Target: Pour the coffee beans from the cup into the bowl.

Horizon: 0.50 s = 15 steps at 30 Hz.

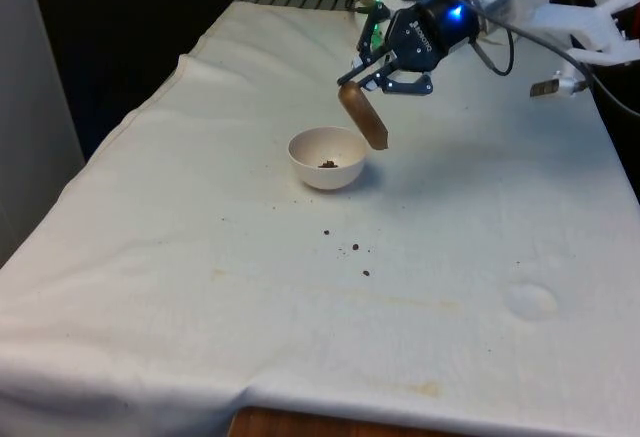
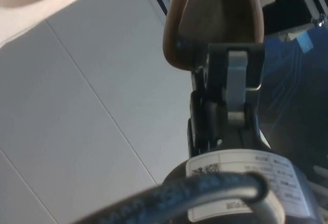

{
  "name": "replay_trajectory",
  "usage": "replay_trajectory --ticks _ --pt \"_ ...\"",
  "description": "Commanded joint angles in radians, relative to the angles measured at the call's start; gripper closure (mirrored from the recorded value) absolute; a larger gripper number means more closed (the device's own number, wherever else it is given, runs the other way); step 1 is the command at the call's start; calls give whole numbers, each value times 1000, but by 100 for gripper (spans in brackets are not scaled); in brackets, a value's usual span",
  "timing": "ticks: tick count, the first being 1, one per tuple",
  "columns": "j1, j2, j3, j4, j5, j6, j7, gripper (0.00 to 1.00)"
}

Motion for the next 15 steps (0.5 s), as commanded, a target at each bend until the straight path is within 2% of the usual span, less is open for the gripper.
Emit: replay_trajectory --ticks 1,3,4,5,6,7,12,14,15 --pt "-7 3 -1 6 1 28 2 100" --pt "-7 6 -8 13 2 51 2 100" --pt "-1 3 -10 9 0 33 0 100" --pt "-7 8 -11 16 2 60 1 100" --pt "-1 4 -13 11 0 42 0 100" --pt "-7 9 -14 18 2 68 1 100" --pt "-10 27 -34 41 13 132 -15 100" --pt "-9 33 -39 48 17 147 -22 100" --pt "-2 30 -42 45 3 132 -4 100"
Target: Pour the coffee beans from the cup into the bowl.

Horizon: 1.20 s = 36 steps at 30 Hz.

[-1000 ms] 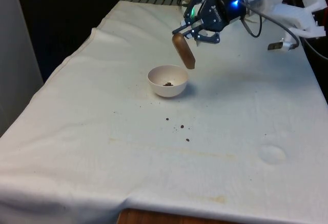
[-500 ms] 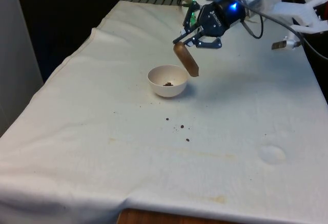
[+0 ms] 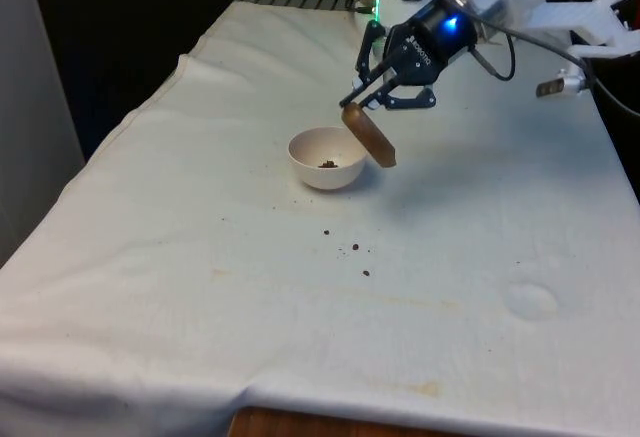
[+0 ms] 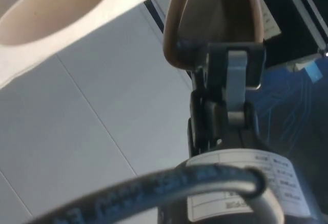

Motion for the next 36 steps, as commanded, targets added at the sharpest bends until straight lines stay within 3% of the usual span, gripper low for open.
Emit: replay_trajectory --ticks 1,5,6,7,14,15,17,23,24,25,31,32,33,36 --pt "-7 7 1 7 17 21 -22 100" --pt "-8 22 -6 26 33 45 -47 100" --pt "0 16 -7 19 15 25 -24 100" --pt "-8 25 -7 29 38 49 -54 100" --pt "-8 46 -14 59 80 73 -113 100" --pt "-1 42 -16 56 64 59 -91 100" --pt "-7 50 -15 69 98 76 -139 100" --pt "-10 64 -16 90 132 88 -182 100" --pt "-1 59 -19 86 118 70 -162 100" --pt "-10 66 -17 93 138 92 -188 100" --pt "-11 84 -25 119 186 123 -237 100" --pt "-2 80 -30 116 172 109 -219 100" --pt "-10 89 -27 126 202 130 -251 100" --pt "-11 96 -28 137 226 138 -274 100"
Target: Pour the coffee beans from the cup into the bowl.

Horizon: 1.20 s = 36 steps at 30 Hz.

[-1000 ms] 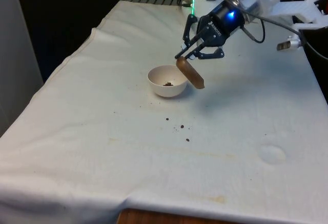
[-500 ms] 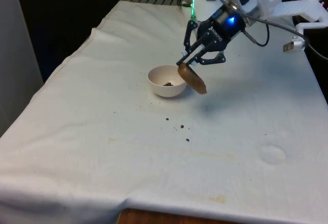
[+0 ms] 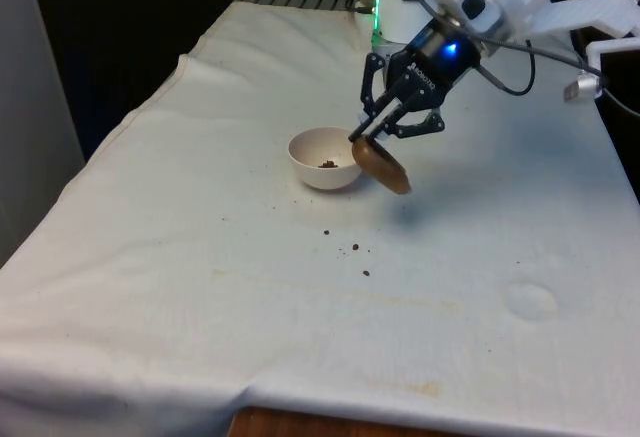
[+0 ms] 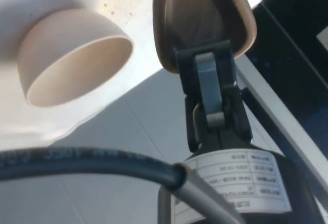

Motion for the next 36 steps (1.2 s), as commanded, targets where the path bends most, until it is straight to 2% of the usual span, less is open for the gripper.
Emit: replay_trajectory --ticks 1,5,6,7,13,14,15,16,22,23,24,31,32,33,36 --pt "-10 10 4 9 29 19 -31 100" --pt "-13 19 1 22 64 32 -63 100" --pt "-2 15 -5 22 55 18 -51 100" --pt "-14 23 -2 28 83 42 -81 100" --pt "-15 32 -16 43 143 76 -135 100" --pt "-14 33 -19 45 152 81 -144 100" --pt "-3 28 -25 43 137 63 -125 100" --pt "-14 34 -21 47 160 85 -151 100" --pt "-15 43 -38 59 223 121 -206 100" --pt "-4 37 -45 58 210 107 -190 100" --pt "-16 44 -39 61 233 125 -215 100" --pt "-18 54 -54 76 311 156 -283 100" --pt "-6 48 -63 74 299 143 -270 100" --pt "-18 56 -56 78 321 159 -292 100" --pt "-18 60 -61 84 352 170 -319 100"
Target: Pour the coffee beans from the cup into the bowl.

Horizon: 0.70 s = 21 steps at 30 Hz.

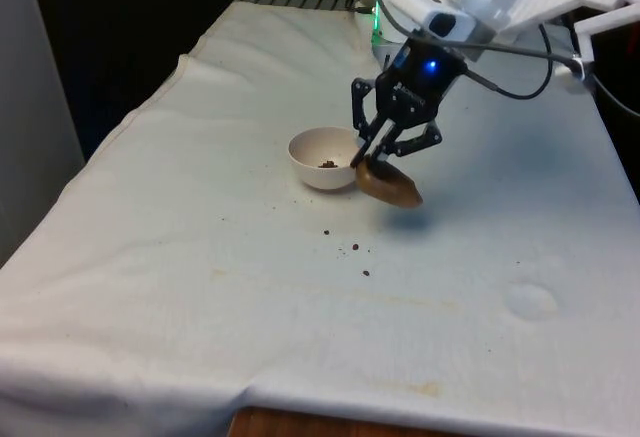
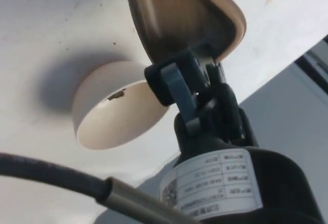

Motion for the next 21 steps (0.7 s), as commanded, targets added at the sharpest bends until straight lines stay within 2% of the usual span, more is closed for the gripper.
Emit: replay_trajectory --ticks 1,4,5,6,13,14,15,21 --pt "-12 9 7 5 32 16 -31 100" --pt "-13 16 0 16 75 28 -68 100" --pt "0 8 -9 13 56 13 -49 100" --pt "-13 18 -2 19 85 32 -77 100" --pt "-14 34 -19 37 149 67 -127 100" --pt "-3 31 -30 38 141 61 -116 100" --pt "-16 39 -22 42 163 77 -137 100" --pt "-20 52 -31 56 215 101 -178 100"
